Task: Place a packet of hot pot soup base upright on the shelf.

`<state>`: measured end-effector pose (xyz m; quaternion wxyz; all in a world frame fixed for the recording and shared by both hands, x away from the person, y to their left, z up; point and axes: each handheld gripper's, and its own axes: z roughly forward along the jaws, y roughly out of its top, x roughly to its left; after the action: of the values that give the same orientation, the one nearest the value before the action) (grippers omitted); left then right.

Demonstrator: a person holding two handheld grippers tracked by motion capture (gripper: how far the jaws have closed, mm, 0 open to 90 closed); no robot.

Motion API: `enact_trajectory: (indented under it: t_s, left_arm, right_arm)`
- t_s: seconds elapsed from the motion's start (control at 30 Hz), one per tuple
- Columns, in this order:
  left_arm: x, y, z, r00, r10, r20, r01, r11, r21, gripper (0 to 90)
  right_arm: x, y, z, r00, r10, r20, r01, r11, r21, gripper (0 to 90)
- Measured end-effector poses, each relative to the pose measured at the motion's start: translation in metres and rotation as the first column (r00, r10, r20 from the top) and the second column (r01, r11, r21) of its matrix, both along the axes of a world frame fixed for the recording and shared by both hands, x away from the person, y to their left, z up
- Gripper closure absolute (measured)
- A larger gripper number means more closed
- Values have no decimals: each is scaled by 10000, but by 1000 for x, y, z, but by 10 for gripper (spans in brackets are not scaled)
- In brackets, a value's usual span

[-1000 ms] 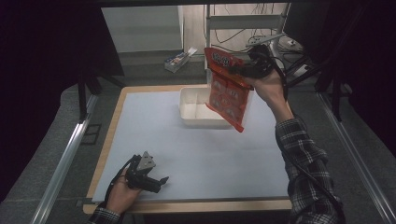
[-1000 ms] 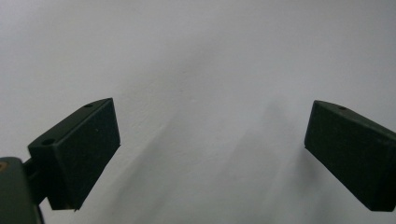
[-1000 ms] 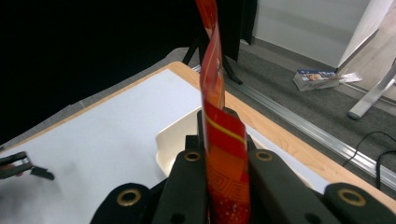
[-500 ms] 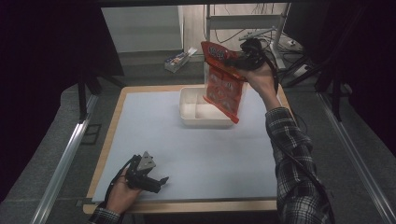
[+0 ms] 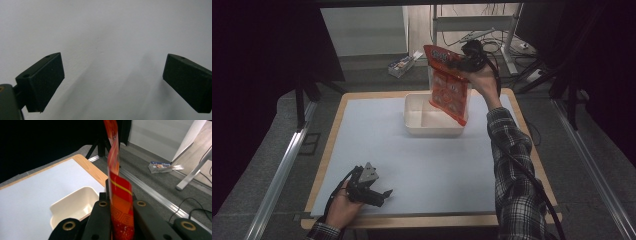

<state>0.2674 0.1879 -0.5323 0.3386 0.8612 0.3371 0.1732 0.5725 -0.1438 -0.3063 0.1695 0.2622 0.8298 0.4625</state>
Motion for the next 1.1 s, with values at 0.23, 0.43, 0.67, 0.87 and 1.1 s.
enact_trajectory:
  t_s: [0.23, 0.43, 0.67, 0.87, 1.1]
  left_arm:
    - [0, 0, 0, 10000, 5, -14, -5, 10000, 8, 36]
    - [-1, -1, 0, 10000, -6, -9, 6, 10000, 45, 36]
    - [-1, -1, 0, 10000, -11, 8, 11, 10000, 86, 37]
    - [-1, -1, 0, 10000, -11, 10, 11, 9999, 108, 38]
    - [-1, -2, -1, 10000, 11, 10, -11, 9999, 170, 39]
  right_arm:
    - [8, 7, -16, 9999, 105, -90, -105, 9999, 12, 886]
    - [8, 15, -21, 9998, 168, -117, -169, 9998, -102, 886]
    - [9, 18, -33, 9995, 204, -240, -206, 9997, -93, 884]
    - [10, 6, -42, 9991, 42, -432, -31, 9997, 245, 882]
    - [8, -9, -50, 9981, -246, -570, 268, 9989, 388, 872]
